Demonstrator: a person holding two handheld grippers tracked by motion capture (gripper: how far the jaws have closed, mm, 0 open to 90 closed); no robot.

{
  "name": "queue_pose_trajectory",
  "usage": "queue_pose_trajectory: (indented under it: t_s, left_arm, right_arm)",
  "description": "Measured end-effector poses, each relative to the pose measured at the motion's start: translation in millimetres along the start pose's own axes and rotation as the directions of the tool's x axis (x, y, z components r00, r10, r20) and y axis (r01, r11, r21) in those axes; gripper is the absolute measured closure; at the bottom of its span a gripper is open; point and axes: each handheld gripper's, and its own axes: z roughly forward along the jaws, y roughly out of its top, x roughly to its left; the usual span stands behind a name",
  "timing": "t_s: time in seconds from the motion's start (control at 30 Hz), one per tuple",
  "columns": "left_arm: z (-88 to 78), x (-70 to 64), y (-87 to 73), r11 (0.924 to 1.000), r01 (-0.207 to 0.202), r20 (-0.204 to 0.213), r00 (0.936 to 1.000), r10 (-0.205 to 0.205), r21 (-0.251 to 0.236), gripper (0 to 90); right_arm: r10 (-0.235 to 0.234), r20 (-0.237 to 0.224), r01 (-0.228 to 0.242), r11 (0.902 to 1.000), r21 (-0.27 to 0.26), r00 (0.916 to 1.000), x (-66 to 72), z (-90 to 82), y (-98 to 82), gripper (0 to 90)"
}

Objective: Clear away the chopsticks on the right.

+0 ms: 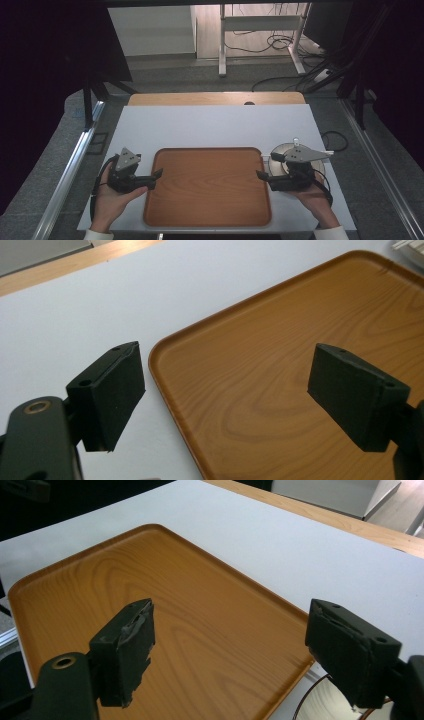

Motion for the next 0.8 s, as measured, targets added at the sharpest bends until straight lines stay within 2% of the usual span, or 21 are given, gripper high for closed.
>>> queue_pose_trajectory:
  t_s: [0.2,0.27,0.43,0.63,0.8]
  left_arm:
    - [-4.9,2.9,-1.7,1.0,-0.002,0.012,0.9999,0.002,-0.004,14.6]
    - [-8.0,5.8,-3.6,0.9998,0.012,0.013,0.9998,-0.012,-0.015,14.7]
    - [-13.1,4.9,-6.1,0.9995,0.018,0.03,0.9994,-0.017,-0.027,14.6]
    - [-15.8,-2.6,-6.1,0.9996,-0.014,0.053,0.9985,0.016,-0.026,14.3]
    - [-18.3,-6.3,-2.5,0.9988,-0.032,0.069,0.997,0.035,-0.037,14.2]
  right_arm:
    - [-0.003,-0.002,0.003,1.0,-0.006,1.0,0.7,-2.5,2.1,22.4]
    - [-0.008,0.011,0.008,1.0,0.002,0.9999,0.3,-2.5,3.5,22.3]
    - [0.002,0.014,-0.002,0.9999,-0.012,0.9999,-1.4,-5.1,6.2,22.6]
    - [0.004,-0.003,-0.004,0.9998,0.02,1.0,-1.0,-3.9,7.4,24.9]
    - [-0.008,0.0,0.008,0.9998,0.018,1.0,-0.1,-11.7,9.0,29.0]
